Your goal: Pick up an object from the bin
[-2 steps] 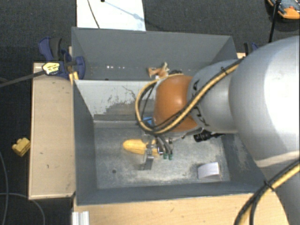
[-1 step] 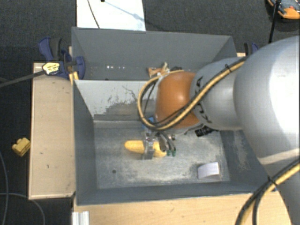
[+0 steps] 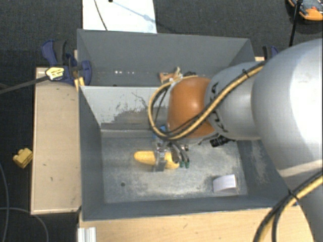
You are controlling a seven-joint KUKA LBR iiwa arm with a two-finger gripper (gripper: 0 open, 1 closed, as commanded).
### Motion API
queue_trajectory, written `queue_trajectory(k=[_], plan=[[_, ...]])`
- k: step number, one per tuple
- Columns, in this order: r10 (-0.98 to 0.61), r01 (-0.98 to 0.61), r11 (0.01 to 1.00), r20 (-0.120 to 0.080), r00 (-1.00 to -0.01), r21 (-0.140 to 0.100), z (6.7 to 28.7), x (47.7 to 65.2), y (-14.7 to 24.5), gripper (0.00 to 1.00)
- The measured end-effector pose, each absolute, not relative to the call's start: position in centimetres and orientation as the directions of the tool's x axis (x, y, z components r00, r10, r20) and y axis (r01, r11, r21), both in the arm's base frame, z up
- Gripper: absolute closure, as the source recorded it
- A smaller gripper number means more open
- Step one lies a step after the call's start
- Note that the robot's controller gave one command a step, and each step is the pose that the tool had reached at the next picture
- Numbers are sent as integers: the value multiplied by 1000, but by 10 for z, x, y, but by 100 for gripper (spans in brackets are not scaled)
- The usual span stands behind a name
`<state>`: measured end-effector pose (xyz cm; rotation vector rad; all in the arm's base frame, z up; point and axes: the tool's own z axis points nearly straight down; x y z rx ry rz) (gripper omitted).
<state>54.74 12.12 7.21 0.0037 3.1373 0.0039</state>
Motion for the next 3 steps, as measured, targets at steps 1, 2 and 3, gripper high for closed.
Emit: queue_trajectory(k=[1,2,3], plan=[[2,2,1000,1,-1000,1,77,546,121,100],[3,3,1000,6,-1000,0,97,544,120,100],[3,3,1000,-3,-1000,1,113,547,121,100]])
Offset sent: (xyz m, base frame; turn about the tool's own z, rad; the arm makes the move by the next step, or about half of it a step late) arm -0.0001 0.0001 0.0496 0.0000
